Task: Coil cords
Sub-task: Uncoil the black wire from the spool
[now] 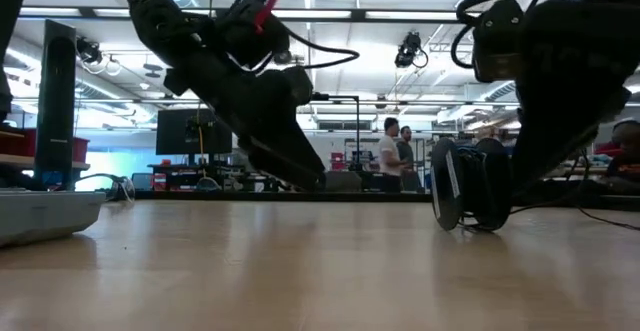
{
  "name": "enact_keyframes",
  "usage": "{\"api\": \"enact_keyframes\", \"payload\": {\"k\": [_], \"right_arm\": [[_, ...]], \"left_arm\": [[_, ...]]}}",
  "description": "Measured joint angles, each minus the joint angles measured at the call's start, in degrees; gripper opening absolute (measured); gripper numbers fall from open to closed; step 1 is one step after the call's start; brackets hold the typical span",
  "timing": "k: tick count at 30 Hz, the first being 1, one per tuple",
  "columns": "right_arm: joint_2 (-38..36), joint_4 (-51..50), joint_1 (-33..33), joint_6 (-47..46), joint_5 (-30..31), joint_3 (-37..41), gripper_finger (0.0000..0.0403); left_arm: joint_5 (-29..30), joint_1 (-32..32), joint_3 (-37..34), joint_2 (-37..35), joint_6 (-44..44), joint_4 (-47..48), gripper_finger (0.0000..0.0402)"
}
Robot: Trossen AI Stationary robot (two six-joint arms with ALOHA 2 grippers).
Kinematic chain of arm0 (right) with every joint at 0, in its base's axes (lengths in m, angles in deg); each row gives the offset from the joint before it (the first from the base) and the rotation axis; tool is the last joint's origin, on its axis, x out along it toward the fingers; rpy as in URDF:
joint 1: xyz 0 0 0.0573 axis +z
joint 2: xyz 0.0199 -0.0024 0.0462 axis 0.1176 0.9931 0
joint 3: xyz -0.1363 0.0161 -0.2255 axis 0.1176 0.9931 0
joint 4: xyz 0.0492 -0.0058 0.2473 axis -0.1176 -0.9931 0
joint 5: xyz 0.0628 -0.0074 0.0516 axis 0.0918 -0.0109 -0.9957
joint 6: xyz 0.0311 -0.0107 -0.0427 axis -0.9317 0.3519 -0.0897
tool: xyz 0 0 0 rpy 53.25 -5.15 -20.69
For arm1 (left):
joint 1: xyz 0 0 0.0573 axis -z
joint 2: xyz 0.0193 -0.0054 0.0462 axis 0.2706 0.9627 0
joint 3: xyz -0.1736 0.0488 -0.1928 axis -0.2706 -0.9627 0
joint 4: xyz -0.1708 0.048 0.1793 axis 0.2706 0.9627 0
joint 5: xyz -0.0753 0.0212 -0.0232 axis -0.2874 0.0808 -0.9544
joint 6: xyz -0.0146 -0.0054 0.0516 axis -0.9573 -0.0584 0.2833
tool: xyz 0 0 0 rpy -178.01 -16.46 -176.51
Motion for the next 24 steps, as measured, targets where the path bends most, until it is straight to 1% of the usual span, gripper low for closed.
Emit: {"api": "enact_keyframes", "payload": {"k": [3,6,7,11,14,18,19,22,24], "right_arm": [[0.7,1.9,0.7,0.4,-0.5,0.0,0.0068],[0.7,5.0,1.7,2.3,0.3,0.0,0.0018],[0.7,5.4,1.8,2.5,-0.1,0.0,0.0009],[1.1,6.4,1.8,2.0,0.0,0.0,0.0008],[2.4,8.2,1.0,3.5,0.0,0.0,0.0003],[7.9,15.0,-1.1,6.2,-1.5,0.0,0.0002],[9.5,17.5,-1.6,7.6,-1.3,0.0,0.0002],[13.1,24.3,-3.4,11.8,2.1,0.0,0.0001],[14.8,27.8,-5.8,14.7,2.2,0.0,0.0001]], "left_arm": [[0.1,3.4,0.0,0.0,-1.0,0.0,0.0395],[2.1,6.6,0.0,0.1,-1.6,-0.5,0.0395],[2.6,7.6,0.0,0.1,-2.0,-1.2,0.0395],[3.3,10.0,0.2,0.1,-2.7,-5.5,0.0395],[4.1,10.8,1.2,0.2,-2.6,-5.6,0.0395],[4.4,11.5,2.5,1.2,-2.6,-5.6,0.0395],[4.4,11.6,2.7,1.9,-2.6,-5.2,0.0395],[4.4,12.0,3.6,3.3,-2.6,-4.1,0.0395],[4.3,12.1,3.8,3.5,-2.6,-2.9,0.0395]]}}
